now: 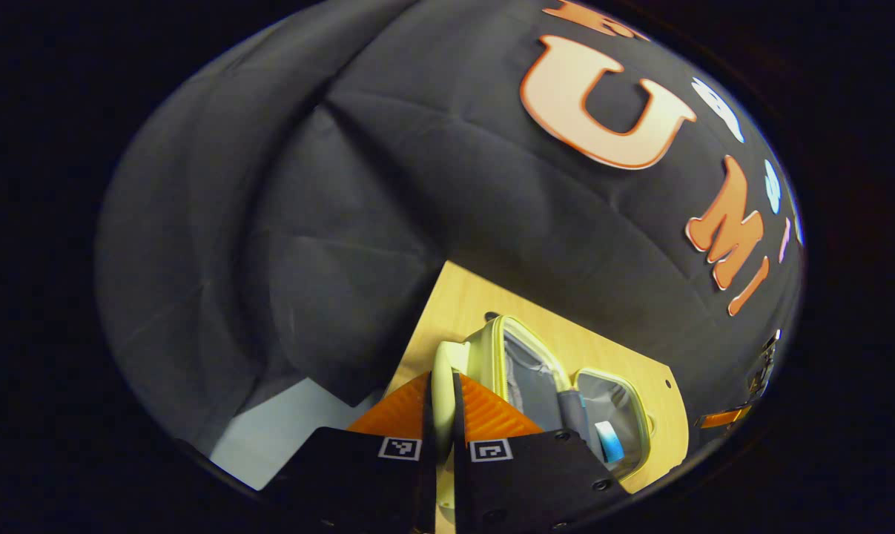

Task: First open the suitcase, pack the skin care products into it, and then close the suitcase.

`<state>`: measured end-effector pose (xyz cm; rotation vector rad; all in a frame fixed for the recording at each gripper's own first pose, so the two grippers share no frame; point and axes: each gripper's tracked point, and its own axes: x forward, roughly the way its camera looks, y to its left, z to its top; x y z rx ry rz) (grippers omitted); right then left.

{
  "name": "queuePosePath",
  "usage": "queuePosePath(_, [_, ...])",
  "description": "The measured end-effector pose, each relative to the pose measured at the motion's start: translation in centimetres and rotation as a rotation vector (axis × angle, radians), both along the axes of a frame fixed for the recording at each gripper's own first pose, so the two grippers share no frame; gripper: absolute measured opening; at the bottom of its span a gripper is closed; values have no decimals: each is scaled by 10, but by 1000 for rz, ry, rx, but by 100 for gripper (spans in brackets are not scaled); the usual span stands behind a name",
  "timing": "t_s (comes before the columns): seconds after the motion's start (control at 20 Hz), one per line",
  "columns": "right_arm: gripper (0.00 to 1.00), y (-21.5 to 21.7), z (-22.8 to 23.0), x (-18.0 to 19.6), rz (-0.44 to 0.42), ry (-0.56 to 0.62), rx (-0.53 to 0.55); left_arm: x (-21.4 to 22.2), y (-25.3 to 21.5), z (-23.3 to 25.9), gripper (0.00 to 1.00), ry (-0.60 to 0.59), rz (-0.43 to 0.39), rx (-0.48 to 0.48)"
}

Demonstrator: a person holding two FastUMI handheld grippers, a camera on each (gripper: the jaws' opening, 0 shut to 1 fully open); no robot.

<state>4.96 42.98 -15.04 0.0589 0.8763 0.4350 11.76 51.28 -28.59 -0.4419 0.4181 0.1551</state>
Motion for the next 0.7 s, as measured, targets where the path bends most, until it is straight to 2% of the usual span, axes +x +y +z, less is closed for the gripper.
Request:
queuePosePath(0.3, [96,-39,56,26,-75,-199,17,24,-80,93,10,-71,-74,167])
queuePosePath(0.55, [95,-87,89,42,-135,-309,30,33,-140,128,10,-10,-67,386])
queuePosePath(0.7, [96,-122,101,51,-171,-380,4,41,-194,143,10,-10,-100,437])
